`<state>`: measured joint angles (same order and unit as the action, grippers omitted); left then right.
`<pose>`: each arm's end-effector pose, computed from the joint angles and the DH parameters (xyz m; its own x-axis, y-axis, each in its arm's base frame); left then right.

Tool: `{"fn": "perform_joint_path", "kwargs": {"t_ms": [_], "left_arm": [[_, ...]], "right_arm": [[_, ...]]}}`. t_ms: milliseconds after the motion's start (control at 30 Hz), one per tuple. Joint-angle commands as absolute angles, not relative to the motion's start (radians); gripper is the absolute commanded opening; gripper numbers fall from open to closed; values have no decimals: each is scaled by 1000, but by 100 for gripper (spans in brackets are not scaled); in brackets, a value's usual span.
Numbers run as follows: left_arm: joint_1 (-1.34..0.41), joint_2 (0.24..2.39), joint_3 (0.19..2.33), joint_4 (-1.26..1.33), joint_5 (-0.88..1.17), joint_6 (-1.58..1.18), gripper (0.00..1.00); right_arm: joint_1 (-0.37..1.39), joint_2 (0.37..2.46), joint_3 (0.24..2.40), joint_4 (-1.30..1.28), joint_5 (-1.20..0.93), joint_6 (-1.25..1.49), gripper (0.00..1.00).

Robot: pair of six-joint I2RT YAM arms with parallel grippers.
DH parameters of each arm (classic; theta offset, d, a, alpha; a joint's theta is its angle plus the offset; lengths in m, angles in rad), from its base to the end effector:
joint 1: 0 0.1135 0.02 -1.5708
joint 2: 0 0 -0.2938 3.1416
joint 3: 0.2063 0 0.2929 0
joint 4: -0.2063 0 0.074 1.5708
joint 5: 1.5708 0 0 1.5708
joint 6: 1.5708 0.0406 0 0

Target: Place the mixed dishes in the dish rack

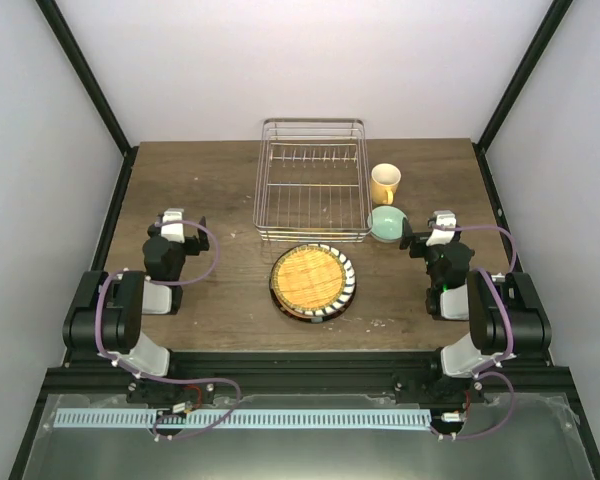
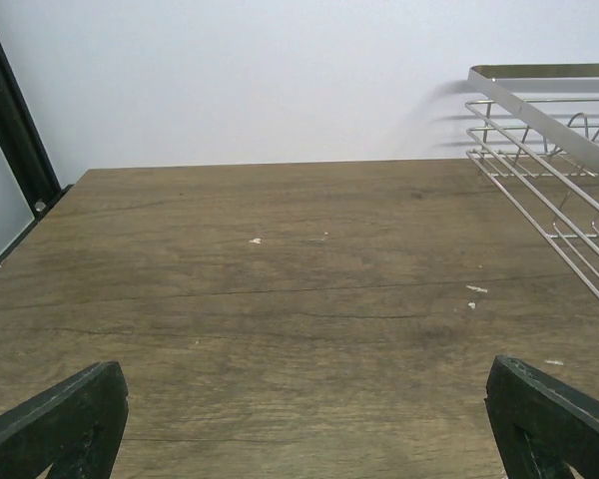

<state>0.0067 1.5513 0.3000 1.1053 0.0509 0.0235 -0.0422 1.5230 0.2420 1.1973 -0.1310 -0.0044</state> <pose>0.2746 -0.0002 0.1372 -0.1444 0.0225 -0.9893 0.0471 0.9988 0.0159 0.2592 -0.0056 0.1398 -0.0831 -0.0009 -0.9965 -0.0886 0.9960 0.0065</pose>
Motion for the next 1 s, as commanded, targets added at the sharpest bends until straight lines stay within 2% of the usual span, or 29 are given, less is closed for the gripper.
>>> {"fn": "perform_joint_path", "kwargs": {"t_ms": [0, 833, 967], "left_arm": [[8, 1556, 311, 1118, 69, 27, 100], [15, 1555, 315, 1113, 68, 19, 100], [11, 1554, 307, 1126, 21, 8, 100]], "right_arm": [[-37, 1522, 255, 1212, -137, -18, 100], [-36, 1516, 251, 1216, -134, -21, 100], [-32, 1452, 340, 1011, -123, -23, 100]]}}
